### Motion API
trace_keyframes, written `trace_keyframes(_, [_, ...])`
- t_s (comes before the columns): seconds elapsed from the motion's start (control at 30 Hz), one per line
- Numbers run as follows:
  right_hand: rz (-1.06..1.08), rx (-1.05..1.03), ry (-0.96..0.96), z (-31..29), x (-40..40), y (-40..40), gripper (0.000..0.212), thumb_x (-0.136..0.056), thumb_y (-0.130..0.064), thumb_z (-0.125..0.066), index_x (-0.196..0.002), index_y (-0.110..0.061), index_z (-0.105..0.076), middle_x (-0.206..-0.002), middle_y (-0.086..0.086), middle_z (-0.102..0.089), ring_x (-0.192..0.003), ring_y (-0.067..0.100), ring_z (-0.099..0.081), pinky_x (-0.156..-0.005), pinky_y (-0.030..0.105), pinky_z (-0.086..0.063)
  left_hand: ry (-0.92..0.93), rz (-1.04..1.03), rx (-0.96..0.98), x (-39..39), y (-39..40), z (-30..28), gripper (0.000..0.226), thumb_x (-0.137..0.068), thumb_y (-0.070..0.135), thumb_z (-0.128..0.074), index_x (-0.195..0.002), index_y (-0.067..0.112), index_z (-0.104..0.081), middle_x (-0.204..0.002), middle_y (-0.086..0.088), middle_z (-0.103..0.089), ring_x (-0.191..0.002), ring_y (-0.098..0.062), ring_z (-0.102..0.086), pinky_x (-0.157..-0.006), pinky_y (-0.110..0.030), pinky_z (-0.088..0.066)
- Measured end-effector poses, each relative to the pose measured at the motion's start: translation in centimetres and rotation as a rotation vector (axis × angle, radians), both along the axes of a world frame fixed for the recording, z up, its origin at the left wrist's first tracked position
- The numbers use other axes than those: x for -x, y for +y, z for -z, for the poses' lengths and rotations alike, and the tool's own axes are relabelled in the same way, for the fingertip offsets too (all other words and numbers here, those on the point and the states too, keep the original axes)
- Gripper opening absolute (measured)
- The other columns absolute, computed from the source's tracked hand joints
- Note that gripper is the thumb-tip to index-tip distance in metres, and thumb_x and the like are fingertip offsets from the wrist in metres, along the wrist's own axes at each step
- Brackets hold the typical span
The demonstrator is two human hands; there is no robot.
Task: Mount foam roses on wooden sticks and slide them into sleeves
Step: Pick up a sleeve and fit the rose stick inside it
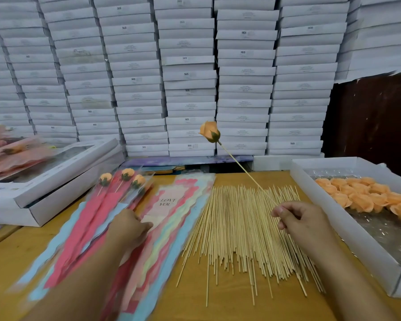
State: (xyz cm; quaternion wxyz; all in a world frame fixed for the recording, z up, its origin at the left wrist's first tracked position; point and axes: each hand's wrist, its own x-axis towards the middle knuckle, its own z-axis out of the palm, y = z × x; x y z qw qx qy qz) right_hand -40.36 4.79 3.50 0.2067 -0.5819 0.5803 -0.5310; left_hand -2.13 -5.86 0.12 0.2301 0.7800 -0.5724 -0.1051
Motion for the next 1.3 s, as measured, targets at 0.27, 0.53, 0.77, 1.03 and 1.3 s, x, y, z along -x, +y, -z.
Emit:
trace_keyframes(0.27, [0.005, -0.002, 0.014, 0.0, -0.1, 0.0, 0.025, -0.096, -0.017, -0.062, -0.076, -0.029, -0.073, -0.061, -0.011, -0.069, -0.057, 0.000, -0.062, -0.062, 0.027, -0.045, 0.082, -0.046, 0.003, -0.5, -0.5, -0.1, 0.048, -0.078, 0.030, -0.084, -0.056, 0.014, -0.043, -0.053, -0.002, -0.035, -0.049, -0.021, -0.039, -0.050, -0.027, -0.025])
trace_keyframes(0.53, [0.003, 0.008, 0.023, 0.0, -0.2, -0.1, 0.025, -0.095, -0.015, -0.062, -0.077, -0.027, -0.072, -0.060, -0.013, -0.068, -0.057, -0.003, -0.062, -0.061, 0.024, -0.042, 0.158, -0.041, 0.023, -0.1, -0.1, -1.7, 0.042, -0.075, 0.008, -0.083, -0.111, 0.006, -0.062, -0.100, -0.011, -0.060, -0.087, -0.028, -0.054, -0.076, -0.036, -0.049])
trace_keyframes(0.77, [-0.129, -0.083, -0.275, -0.1, 0.3, -0.1, 0.025, -0.095, -0.010, -0.061, -0.079, -0.019, -0.078, -0.074, 0.001, -0.074, -0.055, 0.002, -0.059, -0.058, 0.023, -0.049, 0.788, 0.003, -0.092, 1.3, 0.2, -3.8, 0.028, -0.088, -0.003, -0.069, -0.115, -0.005, -0.060, -0.092, -0.023, -0.064, -0.075, -0.031, -0.060, -0.077, -0.042, -0.053])
trace_keyframes(1.03, [-0.604, -0.393, -1.095, -1.0, 0.3, 0.3, 0.031, -0.081, 0.001, -0.060, -0.111, -0.001, -0.056, -0.118, 0.036, -0.064, -0.056, 0.011, -0.062, -0.048, 0.017, -0.055, 1.124, 0.320, -0.237, 7.5, 3.6, -4.4, 0.032, -0.090, -0.009, -0.061, -0.120, 0.003, -0.059, -0.090, -0.014, -0.067, -0.073, -0.020, -0.061, -0.054, -0.024, -0.053])
trace_keyframes(1.3, [-0.664, -0.543, -1.109, -0.4, -1.8, 0.5, 0.021, -0.080, 0.005, -0.060, -0.099, 0.009, -0.069, -0.088, 0.027, -0.067, -0.054, 0.015, -0.061, -0.044, 0.018, -0.053, 1.105, 0.776, -0.442, 12.6, 9.0, -4.7, 0.054, -0.086, -0.015, -0.062, -0.129, 0.017, -0.066, -0.082, -0.001, -0.074, -0.068, -0.012, -0.071, -0.050, -0.020, -0.052])
